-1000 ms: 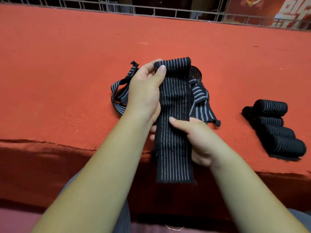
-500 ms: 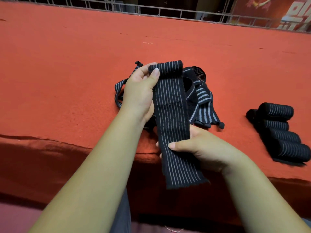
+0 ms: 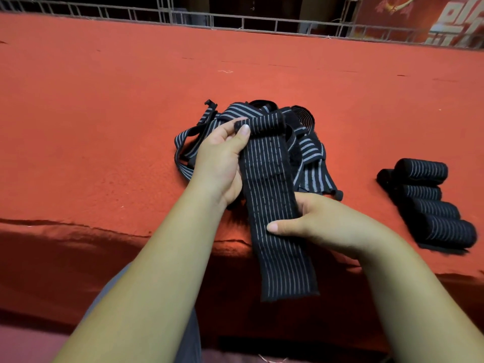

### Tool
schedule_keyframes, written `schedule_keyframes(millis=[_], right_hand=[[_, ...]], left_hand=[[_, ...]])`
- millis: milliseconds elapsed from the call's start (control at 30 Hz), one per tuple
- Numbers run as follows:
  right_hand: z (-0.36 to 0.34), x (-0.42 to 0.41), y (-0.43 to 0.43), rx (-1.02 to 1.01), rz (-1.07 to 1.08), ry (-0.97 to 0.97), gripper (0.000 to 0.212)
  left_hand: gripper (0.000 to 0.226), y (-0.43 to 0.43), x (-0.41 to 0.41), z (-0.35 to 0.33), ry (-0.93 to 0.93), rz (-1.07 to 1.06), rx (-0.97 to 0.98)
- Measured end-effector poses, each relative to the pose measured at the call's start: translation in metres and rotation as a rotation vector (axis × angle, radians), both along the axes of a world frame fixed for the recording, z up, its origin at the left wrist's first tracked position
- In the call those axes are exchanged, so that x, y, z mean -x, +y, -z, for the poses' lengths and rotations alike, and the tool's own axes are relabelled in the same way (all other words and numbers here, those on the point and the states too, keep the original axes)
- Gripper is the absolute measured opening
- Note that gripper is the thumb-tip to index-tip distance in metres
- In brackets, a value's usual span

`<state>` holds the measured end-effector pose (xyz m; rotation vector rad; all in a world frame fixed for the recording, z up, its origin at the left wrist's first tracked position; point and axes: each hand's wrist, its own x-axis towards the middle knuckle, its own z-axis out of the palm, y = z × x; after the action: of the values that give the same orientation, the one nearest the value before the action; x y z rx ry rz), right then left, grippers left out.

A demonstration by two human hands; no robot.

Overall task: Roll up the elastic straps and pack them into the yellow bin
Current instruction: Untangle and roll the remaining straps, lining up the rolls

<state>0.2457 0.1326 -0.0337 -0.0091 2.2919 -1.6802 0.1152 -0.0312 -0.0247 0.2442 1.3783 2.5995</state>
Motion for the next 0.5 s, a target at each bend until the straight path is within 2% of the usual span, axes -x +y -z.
schedule_keyframes(millis=[133, 233, 367, 500], right_hand=[[0.0, -0.002, 0.004, -0.103, -0.083, -0.016, 0.02], [-0.001, 0.001, 0.001, 0.008, 0.042, 0.097, 0.009], [-0.002, 0.006, 0.001, 0.071, 0.178, 0.189, 0.022], [0.005, 0.007, 0.008, 0.134, 0.134, 0.068, 0.024]], left_hand=[[0.03, 0.003, -0.006, 0.002, -0.005, 0.04, 0.025], [0.027, 0.006, -0.009, 0.002, 0.018, 0.06, 0.044], [0.025, 0.008, -0.011, 0.001, 0.069, 0.062, 0.055], [0.028, 0.01, -0.016, 0.004, 0.14, 0.086, 0.119]])
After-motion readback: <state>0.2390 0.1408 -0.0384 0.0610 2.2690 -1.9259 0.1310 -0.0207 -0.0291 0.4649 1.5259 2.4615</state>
